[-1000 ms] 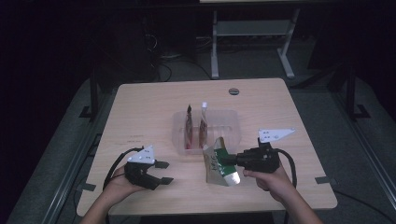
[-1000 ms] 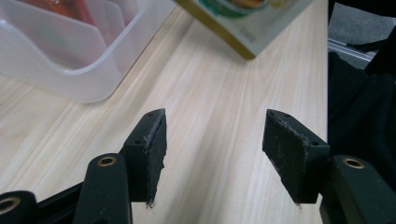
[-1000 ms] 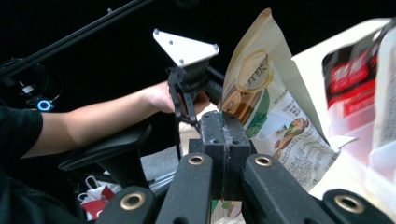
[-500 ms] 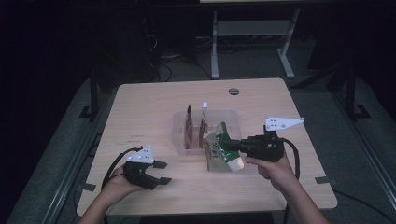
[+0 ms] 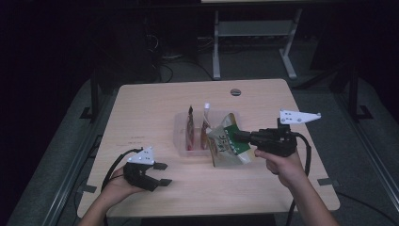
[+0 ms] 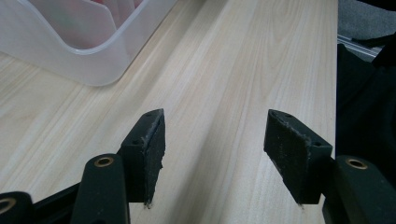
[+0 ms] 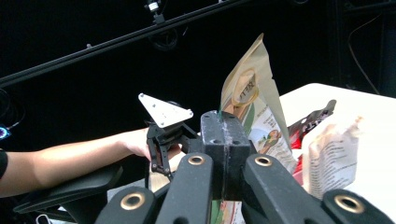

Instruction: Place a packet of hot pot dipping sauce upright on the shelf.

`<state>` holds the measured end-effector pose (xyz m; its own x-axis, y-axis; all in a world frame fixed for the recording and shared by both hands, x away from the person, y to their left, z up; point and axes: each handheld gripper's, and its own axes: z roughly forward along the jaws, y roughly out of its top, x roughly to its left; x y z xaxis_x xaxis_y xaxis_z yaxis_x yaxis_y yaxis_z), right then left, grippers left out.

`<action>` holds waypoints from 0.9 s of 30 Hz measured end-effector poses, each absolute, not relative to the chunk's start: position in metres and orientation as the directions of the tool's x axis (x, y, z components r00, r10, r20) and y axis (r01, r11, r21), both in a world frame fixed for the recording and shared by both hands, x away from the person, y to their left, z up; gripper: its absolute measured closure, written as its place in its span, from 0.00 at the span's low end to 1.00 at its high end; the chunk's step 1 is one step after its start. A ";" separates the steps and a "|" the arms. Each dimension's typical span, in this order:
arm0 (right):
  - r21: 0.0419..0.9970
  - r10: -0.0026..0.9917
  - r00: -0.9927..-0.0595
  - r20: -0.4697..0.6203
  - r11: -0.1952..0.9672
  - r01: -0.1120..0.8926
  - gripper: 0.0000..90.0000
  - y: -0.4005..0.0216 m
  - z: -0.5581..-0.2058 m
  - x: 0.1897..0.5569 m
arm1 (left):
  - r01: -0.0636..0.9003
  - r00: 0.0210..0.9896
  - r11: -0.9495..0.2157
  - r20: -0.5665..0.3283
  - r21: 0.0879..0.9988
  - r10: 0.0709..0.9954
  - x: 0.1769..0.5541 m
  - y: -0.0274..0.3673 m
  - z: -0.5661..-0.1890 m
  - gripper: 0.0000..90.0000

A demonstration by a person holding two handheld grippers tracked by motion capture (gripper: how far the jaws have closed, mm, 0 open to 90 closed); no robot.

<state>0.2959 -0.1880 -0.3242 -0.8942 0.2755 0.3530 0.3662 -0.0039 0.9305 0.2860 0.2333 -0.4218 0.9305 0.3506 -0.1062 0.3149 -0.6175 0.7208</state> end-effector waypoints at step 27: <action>0.931 0.376 -0.858 0.349 -0.038 0.362 1.00 -0.212 -0.321 0.299 | 0.302 0.938 -0.627 -0.108 0.718 0.328 0.296 0.226 -0.423 0.43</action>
<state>0.2988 -0.2117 -0.3208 -0.8583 0.3762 0.3490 0.3623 -0.0376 0.9313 0.2963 0.2257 -0.4227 0.9384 0.3282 -0.1081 0.3020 -0.6272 0.7179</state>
